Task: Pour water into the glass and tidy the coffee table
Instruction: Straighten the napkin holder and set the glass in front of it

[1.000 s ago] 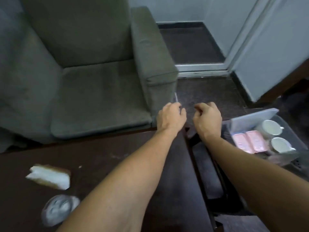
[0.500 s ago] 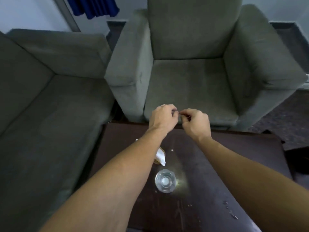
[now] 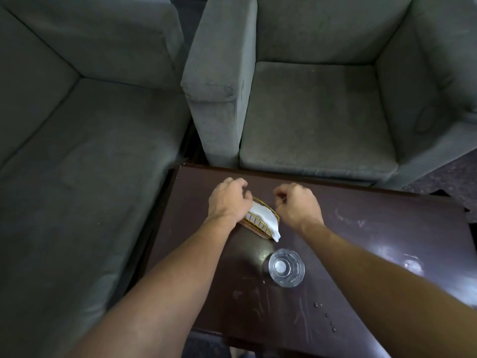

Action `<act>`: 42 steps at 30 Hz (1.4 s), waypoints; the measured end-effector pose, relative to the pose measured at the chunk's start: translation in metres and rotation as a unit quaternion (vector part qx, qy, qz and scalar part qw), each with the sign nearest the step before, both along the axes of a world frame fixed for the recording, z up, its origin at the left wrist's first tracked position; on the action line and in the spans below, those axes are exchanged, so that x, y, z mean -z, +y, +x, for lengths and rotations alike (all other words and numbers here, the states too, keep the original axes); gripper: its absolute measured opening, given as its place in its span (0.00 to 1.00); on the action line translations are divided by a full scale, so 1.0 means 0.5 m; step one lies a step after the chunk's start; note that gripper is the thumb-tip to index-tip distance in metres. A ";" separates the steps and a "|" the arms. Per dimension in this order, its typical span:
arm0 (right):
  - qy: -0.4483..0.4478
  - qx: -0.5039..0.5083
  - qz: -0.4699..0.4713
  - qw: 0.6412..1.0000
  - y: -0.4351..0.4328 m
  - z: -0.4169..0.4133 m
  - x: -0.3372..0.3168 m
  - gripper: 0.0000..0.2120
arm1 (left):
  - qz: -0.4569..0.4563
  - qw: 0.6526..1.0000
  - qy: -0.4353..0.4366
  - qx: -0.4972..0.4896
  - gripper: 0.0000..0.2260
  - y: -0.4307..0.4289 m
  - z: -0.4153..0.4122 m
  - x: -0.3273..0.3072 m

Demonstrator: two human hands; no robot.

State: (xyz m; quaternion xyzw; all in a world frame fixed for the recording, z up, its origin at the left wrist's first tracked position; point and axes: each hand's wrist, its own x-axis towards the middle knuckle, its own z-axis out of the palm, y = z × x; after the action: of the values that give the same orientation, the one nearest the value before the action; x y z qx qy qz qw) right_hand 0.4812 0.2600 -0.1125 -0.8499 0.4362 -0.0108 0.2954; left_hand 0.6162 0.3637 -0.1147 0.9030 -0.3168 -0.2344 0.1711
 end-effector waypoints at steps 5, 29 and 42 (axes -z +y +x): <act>0.041 -0.001 0.019 0.999 0.011 -0.003 0.035 0.20 | 0.007 0.986 0.032 -0.164 0.21 0.021 -0.032 0.023; -0.044 0.147 0.083 0.985 0.016 -0.056 0.077 0.11 | -0.053 0.987 0.131 -0.076 0.22 -0.077 -0.125 0.103; -0.066 0.162 0.099 0.980 0.006 -0.078 0.088 0.11 | -0.055 0.990 0.122 -0.048 0.22 -0.083 -0.135 0.132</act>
State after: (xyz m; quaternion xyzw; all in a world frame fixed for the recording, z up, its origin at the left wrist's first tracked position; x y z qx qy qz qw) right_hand 0.4422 0.2631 -0.1566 -0.7322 0.5463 -0.0709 0.4006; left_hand 0.5487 0.3220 -0.1809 0.8711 -0.2618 -0.3165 0.2691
